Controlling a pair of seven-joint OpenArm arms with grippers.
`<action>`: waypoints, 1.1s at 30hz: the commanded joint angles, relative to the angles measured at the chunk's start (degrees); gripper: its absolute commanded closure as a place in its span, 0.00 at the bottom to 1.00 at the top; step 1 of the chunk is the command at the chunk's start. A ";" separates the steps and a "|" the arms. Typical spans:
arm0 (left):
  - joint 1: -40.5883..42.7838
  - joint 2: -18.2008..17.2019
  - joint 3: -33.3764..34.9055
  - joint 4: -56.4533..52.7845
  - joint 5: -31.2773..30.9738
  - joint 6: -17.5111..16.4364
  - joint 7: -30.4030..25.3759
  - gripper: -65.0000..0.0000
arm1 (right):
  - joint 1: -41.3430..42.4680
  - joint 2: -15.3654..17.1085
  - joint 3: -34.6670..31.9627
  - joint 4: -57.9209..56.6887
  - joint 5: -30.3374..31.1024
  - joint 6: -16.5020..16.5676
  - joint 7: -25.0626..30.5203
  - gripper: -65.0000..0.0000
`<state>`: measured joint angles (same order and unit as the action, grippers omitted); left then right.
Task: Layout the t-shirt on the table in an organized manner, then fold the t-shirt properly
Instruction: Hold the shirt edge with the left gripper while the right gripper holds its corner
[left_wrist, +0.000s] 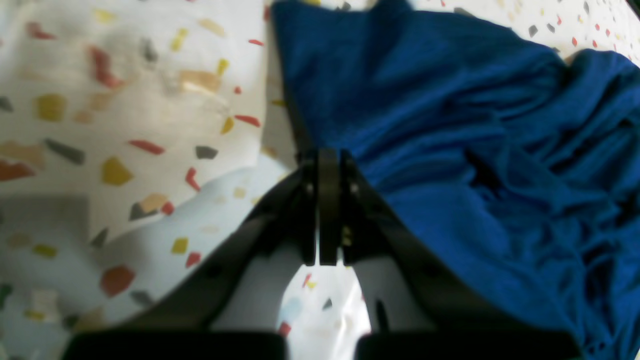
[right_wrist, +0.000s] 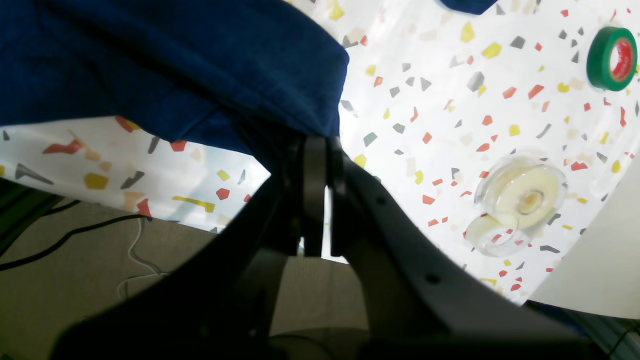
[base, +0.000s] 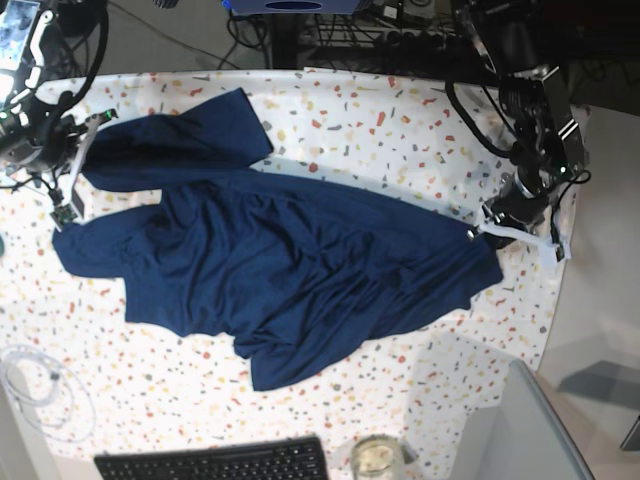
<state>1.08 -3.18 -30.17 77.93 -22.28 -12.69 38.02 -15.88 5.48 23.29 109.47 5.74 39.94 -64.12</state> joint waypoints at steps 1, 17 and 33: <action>0.46 -0.47 -0.02 1.94 -0.44 -0.45 -1.05 1.00 | 0.63 0.55 0.05 0.90 0.11 0.06 0.69 1.00; 4.94 1.03 -0.20 3.70 -0.44 -0.45 -1.05 1.00 | 0.89 0.55 0.32 0.82 0.11 0.06 0.43 1.00; 13.29 0.76 -0.82 17.15 -0.53 -0.72 -1.23 0.04 | 1.77 0.02 0.40 0.90 0.11 0.06 0.43 1.00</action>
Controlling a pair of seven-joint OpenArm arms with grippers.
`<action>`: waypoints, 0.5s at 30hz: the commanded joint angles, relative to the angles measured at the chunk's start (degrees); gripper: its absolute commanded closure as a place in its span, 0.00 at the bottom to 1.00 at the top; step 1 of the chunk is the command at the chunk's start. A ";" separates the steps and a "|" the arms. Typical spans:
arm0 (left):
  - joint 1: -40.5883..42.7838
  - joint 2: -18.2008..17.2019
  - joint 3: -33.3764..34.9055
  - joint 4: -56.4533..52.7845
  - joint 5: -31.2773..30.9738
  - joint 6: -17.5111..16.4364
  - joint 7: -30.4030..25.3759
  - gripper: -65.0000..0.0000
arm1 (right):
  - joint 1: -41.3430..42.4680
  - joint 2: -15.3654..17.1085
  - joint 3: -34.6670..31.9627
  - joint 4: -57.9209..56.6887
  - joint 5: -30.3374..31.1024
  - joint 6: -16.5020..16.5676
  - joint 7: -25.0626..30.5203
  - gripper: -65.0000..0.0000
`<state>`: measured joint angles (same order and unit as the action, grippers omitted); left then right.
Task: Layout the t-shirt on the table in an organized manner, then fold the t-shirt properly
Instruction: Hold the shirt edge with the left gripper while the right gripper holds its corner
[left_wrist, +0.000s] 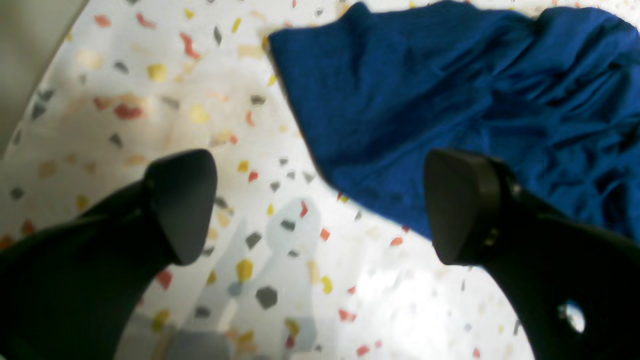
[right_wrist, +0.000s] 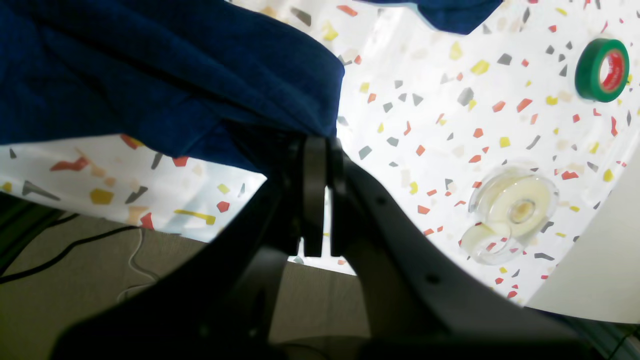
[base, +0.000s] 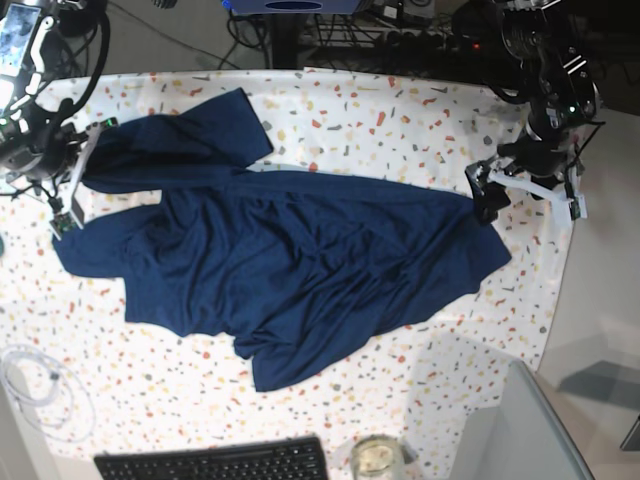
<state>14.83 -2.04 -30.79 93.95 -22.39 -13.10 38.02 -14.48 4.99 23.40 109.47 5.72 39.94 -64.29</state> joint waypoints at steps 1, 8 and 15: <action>-0.63 -0.37 -0.20 0.69 -0.42 -0.30 -1.23 0.04 | 0.37 0.50 0.29 0.90 0.13 0.06 0.69 1.00; -9.86 -0.73 -5.83 -9.78 -0.42 -0.39 -1.14 0.04 | 0.37 0.50 0.29 0.90 0.13 0.06 0.51 1.00; -19.97 -6.35 -0.73 -26.92 -0.42 -0.48 -1.40 0.04 | 0.37 0.59 0.29 0.90 0.13 0.06 0.51 1.00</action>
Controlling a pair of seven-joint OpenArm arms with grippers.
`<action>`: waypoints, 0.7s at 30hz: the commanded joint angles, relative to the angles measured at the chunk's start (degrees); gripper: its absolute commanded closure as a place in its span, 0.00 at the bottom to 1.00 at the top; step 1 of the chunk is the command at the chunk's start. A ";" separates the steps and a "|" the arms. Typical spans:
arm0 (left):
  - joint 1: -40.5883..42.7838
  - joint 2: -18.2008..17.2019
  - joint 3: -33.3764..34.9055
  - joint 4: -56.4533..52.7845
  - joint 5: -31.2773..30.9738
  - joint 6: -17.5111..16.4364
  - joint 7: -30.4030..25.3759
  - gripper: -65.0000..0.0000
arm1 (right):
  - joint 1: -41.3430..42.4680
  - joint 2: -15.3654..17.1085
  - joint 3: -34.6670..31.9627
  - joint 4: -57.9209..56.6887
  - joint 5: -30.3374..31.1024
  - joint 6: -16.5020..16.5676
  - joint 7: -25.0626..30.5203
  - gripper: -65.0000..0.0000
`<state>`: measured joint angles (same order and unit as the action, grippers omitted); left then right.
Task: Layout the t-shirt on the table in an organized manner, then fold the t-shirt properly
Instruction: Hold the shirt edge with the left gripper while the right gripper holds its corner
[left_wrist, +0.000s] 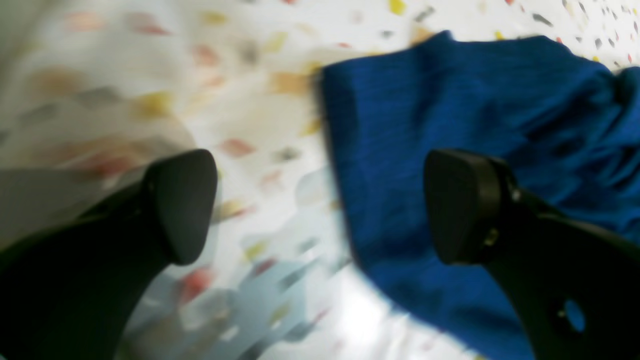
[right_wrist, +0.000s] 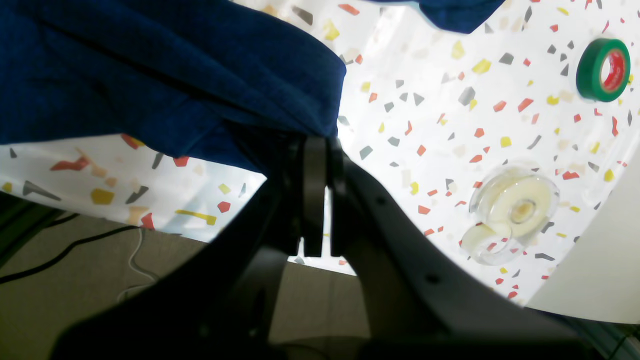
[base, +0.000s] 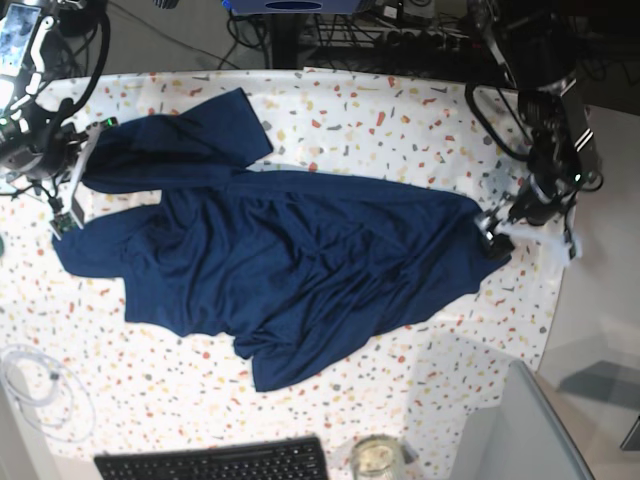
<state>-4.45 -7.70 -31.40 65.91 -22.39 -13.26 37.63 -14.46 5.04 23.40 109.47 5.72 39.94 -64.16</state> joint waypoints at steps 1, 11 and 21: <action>-1.93 -0.69 -0.29 -0.99 -0.42 -0.33 -1.01 0.04 | 0.35 0.54 0.29 0.90 0.13 0.06 0.38 1.00; -7.20 -0.95 0.32 -12.33 -0.24 -0.33 -1.10 0.31 | 0.35 0.90 0.29 0.90 0.13 0.06 0.64 1.00; -4.83 -1.31 -0.29 -9.78 -0.42 -0.33 -1.10 1.00 | 0.35 0.90 -0.06 -0.06 0.13 0.06 0.73 1.00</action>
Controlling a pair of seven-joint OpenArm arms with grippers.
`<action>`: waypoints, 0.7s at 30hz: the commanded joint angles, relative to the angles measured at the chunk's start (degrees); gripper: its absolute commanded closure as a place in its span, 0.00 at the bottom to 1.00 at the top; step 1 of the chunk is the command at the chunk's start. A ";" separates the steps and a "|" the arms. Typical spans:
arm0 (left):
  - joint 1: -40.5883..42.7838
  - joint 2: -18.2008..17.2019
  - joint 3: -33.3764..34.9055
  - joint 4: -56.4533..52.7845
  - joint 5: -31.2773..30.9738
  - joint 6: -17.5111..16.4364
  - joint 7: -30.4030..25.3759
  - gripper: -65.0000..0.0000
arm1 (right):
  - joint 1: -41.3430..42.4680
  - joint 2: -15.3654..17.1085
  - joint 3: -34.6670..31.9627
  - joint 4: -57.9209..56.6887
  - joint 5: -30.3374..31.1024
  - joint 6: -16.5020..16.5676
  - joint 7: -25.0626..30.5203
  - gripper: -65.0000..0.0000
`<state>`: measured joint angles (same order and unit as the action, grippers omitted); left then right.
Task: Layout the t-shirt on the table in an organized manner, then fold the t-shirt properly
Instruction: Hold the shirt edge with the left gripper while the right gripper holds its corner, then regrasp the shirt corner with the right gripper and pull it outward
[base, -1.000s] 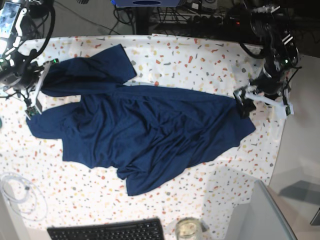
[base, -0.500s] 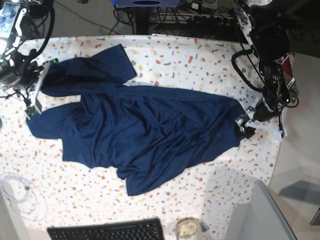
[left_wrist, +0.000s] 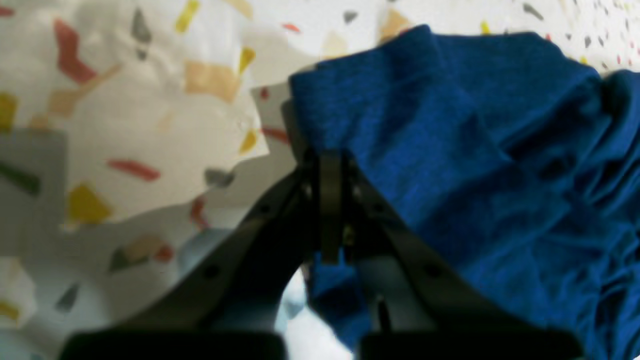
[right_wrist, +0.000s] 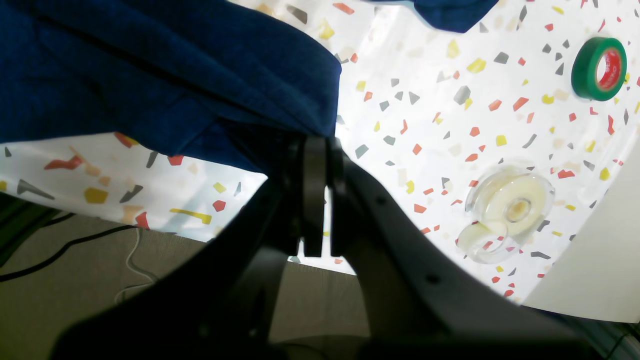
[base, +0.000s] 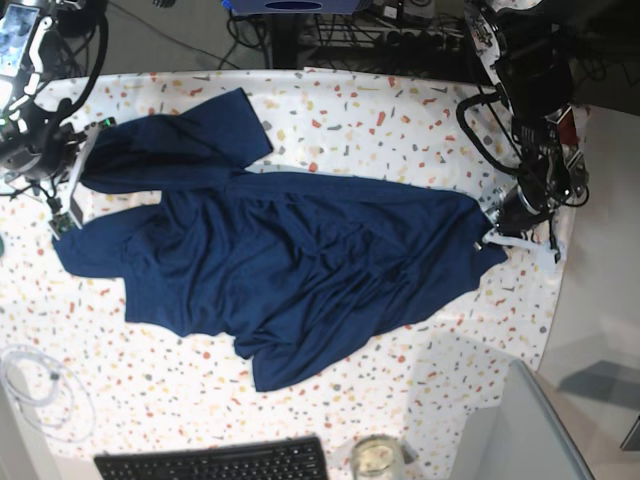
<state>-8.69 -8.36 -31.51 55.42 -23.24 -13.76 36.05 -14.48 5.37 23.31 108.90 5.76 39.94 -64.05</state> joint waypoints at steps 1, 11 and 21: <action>0.47 -0.65 -0.19 2.38 0.43 0.26 0.47 1.00 | 0.37 0.57 0.03 -0.11 0.09 0.06 0.62 1.00; 13.74 2.43 -0.19 23.75 0.43 0.53 0.47 1.00 | 0.02 0.04 -0.15 -5.83 0.09 0.06 0.62 1.00; 16.20 3.83 -0.19 24.80 0.43 0.53 0.47 1.00 | -1.92 -0.75 -11.57 -6.70 0.35 0.06 0.36 1.00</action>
<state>7.84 -4.05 -31.66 79.13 -22.31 -12.88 37.34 -16.95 4.23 11.49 100.82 5.67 39.97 -64.38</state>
